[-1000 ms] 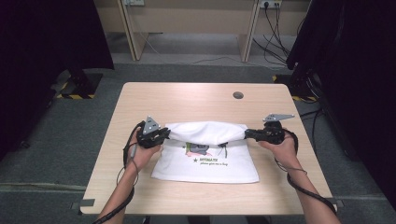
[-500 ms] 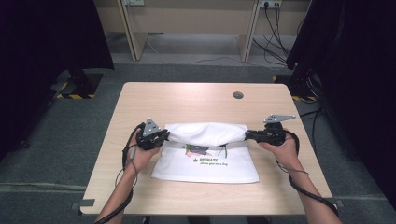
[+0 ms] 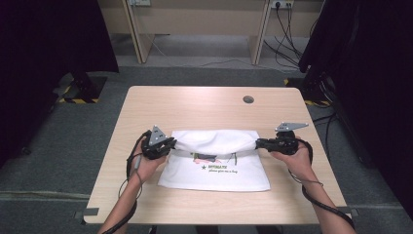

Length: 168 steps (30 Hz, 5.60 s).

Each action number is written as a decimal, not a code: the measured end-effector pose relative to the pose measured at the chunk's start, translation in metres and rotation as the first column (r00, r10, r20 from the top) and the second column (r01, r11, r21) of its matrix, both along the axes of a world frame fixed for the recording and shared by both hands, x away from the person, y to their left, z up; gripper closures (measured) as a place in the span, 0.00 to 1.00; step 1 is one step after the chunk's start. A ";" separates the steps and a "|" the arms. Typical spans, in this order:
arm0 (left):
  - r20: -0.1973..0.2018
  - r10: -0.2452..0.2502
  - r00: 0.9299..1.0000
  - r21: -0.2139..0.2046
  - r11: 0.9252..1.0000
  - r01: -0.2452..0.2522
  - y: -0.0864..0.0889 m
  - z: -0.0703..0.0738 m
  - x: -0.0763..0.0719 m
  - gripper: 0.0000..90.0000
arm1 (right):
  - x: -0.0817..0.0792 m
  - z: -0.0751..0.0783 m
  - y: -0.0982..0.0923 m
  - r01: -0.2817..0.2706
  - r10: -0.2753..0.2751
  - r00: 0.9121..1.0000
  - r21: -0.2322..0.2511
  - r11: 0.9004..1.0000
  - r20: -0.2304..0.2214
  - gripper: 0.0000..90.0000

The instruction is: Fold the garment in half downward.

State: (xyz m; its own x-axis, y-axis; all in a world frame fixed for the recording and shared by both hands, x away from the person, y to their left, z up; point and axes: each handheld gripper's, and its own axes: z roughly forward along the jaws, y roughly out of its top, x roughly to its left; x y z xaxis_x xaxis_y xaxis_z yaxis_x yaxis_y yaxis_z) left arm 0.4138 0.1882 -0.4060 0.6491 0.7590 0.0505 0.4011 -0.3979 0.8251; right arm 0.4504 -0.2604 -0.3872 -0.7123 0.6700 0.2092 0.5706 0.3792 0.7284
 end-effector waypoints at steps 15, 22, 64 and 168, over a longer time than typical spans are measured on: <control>0.003 -0.008 1.000 -0.006 1.000 0.008 0.002 0.002 -0.007 0.91 | -0.009 0.000 0.001 -0.018 0.018 1.000 -0.008 1.000 0.014 0.91; 0.010 -0.014 1.000 -0.004 1.000 0.014 0.002 0.002 -0.011 0.91 | -0.011 0.001 0.001 -0.022 0.022 1.000 -0.009 1.000 0.017 0.91; 0.020 -0.055 0.998 0.041 0.998 0.054 0.002 0.002 -0.035 0.91 | -0.030 0.000 0.000 -0.057 0.058 0.998 -0.025 0.998 0.034 0.91; 0.038 -0.108 0.993 0.062 0.992 0.106 0.008 0.001 -0.086 0.91 | -0.080 0.007 0.001 -0.175 0.178 0.982 -0.056 0.983 0.059 0.91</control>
State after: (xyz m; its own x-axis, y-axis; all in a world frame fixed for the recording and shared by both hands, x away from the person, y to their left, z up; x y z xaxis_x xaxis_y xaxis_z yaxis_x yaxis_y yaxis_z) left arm 0.3279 0.1960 -0.4047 0.7230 0.6801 0.1215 0.3200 -0.4855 0.8135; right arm 0.3706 -0.2595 -0.3803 -0.8311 0.5410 0.1291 0.4448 0.5072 0.7382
